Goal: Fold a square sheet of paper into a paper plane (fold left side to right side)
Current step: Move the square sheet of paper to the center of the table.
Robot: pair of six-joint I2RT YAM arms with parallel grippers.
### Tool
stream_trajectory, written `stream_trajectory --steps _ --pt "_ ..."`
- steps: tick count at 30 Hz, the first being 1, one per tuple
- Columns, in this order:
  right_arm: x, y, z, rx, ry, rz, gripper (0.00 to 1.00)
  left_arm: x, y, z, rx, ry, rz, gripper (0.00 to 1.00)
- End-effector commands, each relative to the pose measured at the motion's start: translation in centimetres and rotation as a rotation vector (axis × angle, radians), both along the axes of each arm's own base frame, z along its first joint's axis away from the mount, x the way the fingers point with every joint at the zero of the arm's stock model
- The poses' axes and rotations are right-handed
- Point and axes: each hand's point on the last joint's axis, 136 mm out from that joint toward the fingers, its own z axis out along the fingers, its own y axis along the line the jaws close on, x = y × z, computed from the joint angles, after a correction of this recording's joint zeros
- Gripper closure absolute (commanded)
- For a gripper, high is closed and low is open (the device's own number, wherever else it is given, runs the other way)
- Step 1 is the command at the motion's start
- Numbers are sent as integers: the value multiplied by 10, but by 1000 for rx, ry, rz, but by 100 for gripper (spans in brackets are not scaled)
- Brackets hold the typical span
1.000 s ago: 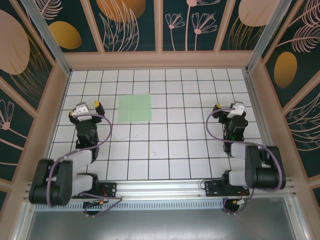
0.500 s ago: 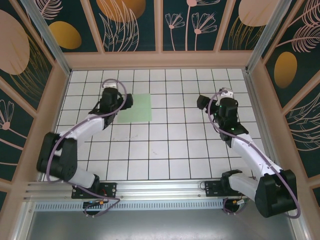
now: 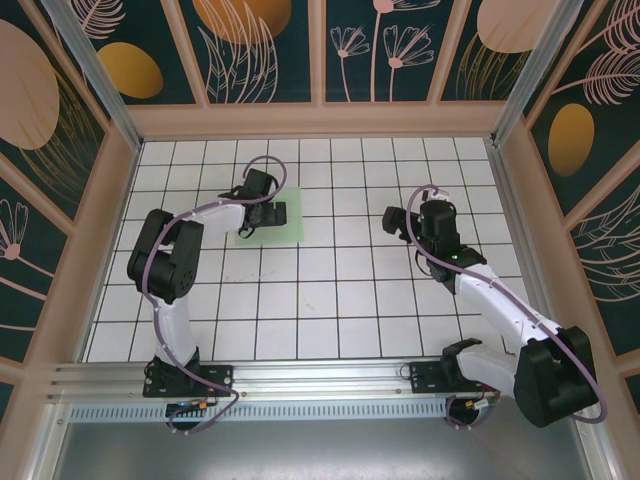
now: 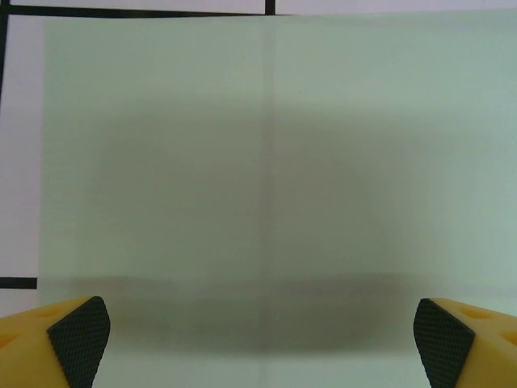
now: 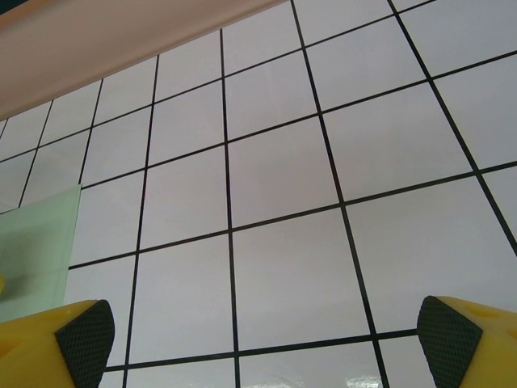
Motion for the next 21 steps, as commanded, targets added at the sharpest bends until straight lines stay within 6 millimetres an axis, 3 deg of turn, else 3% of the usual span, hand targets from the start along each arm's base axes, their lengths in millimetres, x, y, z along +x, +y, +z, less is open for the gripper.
stream_trajectory --steps 1,14,21 --pt "-2 -2 -3 -3 18 -27 1 -3 -2 -7 28 47 -6 1" --pt "-5 -3 -10 -11 41 -38 1 -41 -19 -42 12 199 -33 2" --pt "-8 1 -9 -1 45 -29 1 -85 -54 -59 -30 263 -40 1"
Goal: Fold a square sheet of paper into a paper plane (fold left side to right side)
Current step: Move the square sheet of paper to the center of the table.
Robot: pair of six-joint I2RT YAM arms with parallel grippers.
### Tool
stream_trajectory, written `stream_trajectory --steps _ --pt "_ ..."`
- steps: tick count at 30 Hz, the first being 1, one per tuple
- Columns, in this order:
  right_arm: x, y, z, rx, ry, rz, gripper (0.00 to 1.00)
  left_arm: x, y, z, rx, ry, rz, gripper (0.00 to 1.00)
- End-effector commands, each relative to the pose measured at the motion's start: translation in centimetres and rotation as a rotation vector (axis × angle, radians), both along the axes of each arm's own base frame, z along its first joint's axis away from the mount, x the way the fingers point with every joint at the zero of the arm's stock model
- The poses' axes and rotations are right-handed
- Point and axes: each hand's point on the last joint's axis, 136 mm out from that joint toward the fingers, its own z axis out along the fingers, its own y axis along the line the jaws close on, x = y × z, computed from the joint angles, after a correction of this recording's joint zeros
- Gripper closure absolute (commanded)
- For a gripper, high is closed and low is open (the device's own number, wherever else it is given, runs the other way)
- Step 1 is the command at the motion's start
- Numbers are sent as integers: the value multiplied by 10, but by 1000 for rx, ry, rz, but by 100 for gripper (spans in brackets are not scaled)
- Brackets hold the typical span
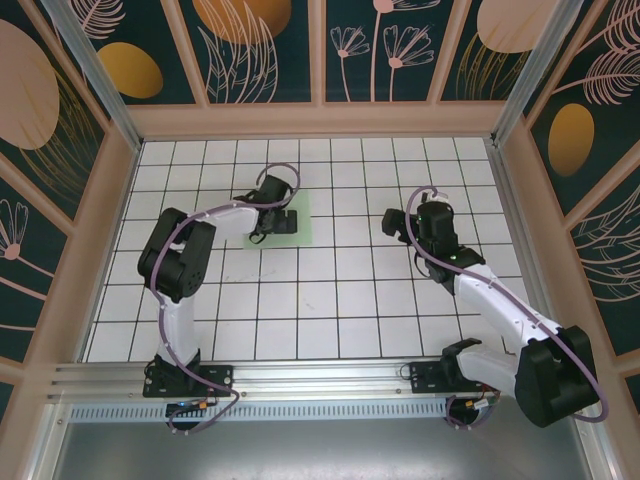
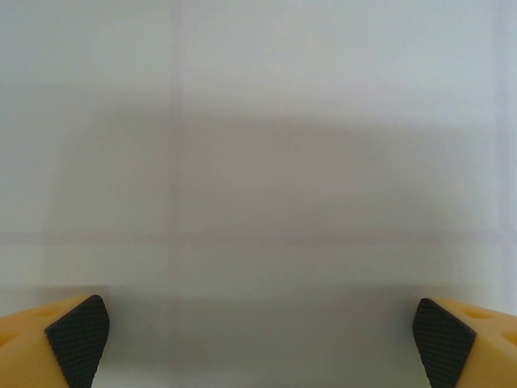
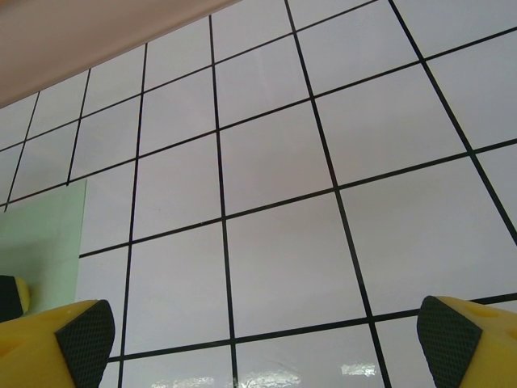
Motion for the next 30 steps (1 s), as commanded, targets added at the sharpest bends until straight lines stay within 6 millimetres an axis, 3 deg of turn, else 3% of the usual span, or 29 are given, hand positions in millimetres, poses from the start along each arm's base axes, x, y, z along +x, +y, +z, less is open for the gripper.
stream_trajectory --steps 1,8,13,19,24,30 --pt "-3 0 -3 3 14 -13 1 -66 -23 -43 -43 211 -15 2" --pt "-8 1 -11 -1 36 -12 1 -112 -67 -52 -89 271 -54 1" --pt "-9 2 -18 -1 52 -12 1 -127 -91 -49 -116 281 -91 1" --pt "-4 10 -27 7 92 10 1 -117 -98 -14 -166 209 -97 1" --pt "10 30 -34 27 141 60 1 -113 -99 20 -234 153 -101 1" --pt "40 69 -51 18 222 136 1 -124 -87 12 -320 189 -85 2"
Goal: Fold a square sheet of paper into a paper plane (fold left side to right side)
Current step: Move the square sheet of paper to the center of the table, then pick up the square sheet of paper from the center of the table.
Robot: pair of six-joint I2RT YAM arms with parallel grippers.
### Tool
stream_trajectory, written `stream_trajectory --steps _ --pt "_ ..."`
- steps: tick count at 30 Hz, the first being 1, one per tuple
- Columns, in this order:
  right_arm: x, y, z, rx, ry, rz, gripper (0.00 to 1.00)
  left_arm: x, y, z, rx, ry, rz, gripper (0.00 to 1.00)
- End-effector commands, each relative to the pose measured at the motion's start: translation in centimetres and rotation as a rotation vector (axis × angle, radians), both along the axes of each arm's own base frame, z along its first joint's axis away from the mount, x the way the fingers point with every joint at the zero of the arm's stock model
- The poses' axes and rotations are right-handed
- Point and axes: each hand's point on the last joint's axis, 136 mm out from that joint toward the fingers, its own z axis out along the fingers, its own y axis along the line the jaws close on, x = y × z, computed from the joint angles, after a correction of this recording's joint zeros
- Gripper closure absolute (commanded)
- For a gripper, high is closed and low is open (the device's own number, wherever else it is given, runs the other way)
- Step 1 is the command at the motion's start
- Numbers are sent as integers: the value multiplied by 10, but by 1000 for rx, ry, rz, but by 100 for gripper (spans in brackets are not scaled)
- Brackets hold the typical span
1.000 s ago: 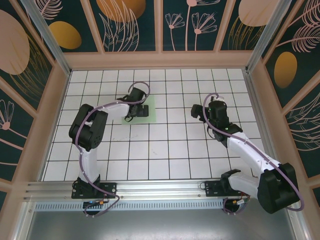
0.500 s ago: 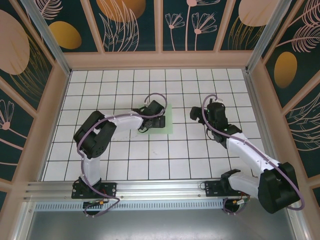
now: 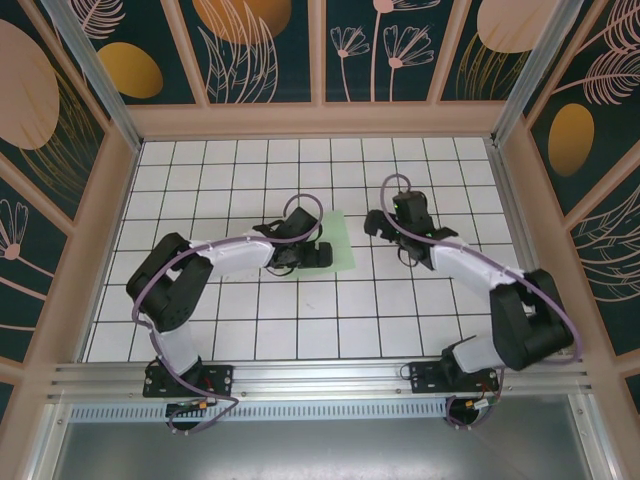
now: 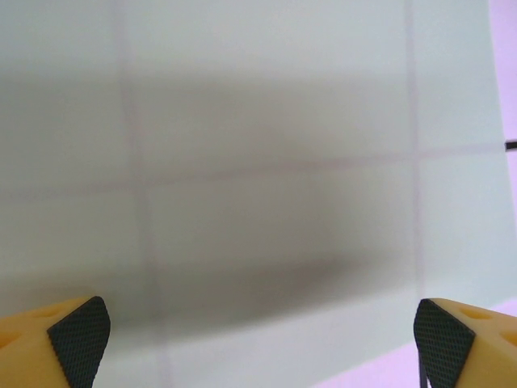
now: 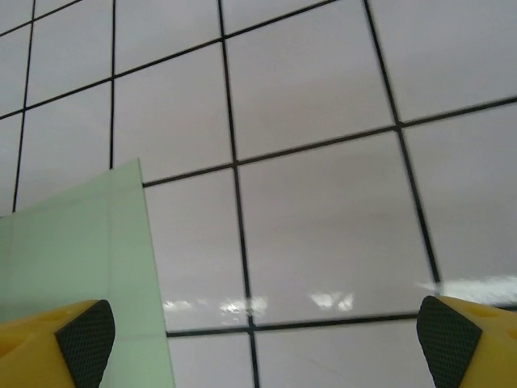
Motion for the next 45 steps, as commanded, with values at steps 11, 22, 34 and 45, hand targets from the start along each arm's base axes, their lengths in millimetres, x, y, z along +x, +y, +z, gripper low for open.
stream_trajectory --steps 11,22,34,45 --pt "43 95 -37 15 137 169 1 -22 14 -22 -103 93 29 9" --pt "9 133 -81 5 276 256 4 -22 18 -29 -72 95 31 16" --pt "-21 160 -85 5 334 350 6 -22 21 -37 -54 102 35 23" --pt "-25 164 -80 8 335 375 19 -20 19 -31 -66 79 33 25"
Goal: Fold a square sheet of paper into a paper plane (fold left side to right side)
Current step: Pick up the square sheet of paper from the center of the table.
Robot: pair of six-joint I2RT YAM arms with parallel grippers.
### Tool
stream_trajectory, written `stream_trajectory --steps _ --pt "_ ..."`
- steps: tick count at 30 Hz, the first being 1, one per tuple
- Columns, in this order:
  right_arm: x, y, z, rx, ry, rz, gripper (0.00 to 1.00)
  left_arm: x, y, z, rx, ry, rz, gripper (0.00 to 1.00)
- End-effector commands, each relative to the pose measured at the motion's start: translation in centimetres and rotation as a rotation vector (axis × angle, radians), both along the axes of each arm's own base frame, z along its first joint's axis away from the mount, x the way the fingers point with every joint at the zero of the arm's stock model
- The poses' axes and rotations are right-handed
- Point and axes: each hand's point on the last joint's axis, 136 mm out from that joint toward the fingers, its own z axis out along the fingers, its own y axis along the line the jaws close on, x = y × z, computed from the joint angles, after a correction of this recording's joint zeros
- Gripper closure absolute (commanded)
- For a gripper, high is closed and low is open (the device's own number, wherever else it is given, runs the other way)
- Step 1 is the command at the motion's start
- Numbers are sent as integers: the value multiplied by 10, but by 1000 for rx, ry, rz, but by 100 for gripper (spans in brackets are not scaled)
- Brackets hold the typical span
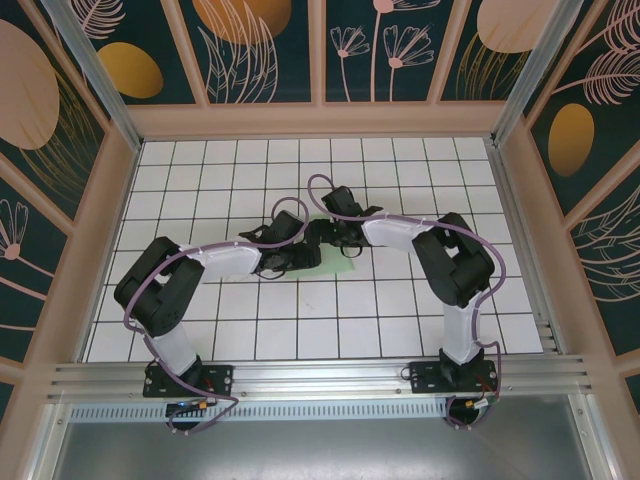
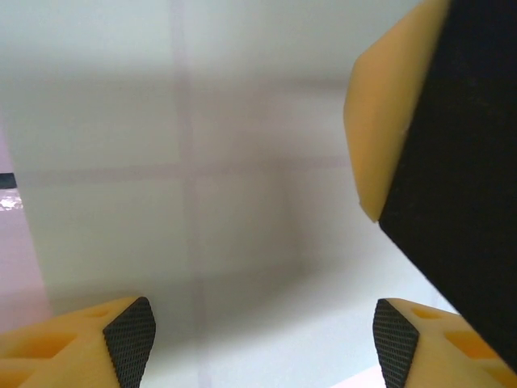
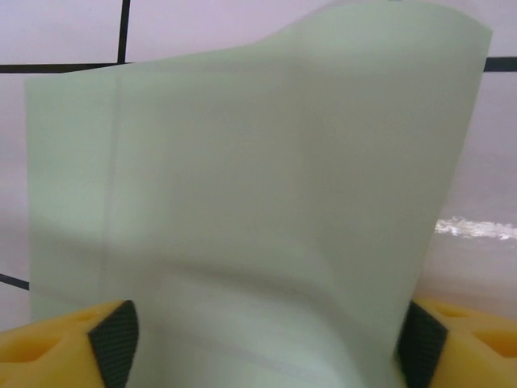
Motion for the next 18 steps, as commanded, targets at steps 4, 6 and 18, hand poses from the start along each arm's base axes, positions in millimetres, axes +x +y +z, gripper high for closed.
stream_trajectory --steps 4,6,18 --pt "-20 0 -9 -17 83 45 31 -17 9 -15 21 57 -1 25" --pt "-18 -6 -7 -18 77 32 39 -15 11 -9 25 42 3 24" --pt "-14 -13 17 148 45 52 71 -1 27 46 -47 -62 32 18"
